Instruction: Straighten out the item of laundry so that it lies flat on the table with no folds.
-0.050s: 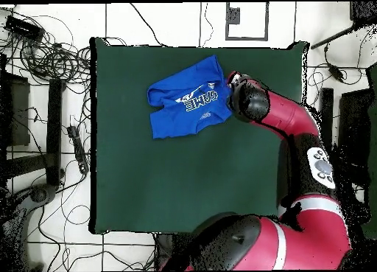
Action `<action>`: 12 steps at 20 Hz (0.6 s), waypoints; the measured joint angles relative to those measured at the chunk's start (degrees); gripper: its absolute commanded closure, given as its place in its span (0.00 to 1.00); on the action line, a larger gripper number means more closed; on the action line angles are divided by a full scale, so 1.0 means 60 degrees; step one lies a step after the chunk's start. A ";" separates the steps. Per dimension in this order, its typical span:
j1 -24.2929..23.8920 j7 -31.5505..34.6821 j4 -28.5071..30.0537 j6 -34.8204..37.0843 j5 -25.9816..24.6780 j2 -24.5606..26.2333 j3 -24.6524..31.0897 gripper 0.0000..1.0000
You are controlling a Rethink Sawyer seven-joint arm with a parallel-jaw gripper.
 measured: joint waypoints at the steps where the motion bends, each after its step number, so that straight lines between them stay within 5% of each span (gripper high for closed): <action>1: -0.0043 0.0000 -0.0017 -0.0001 -0.0003 0.0052 0.0094 0.00; 12: -0.0075 0.0000 -0.0073 -0.0001 -0.0381 0.0360 0.0841 0.00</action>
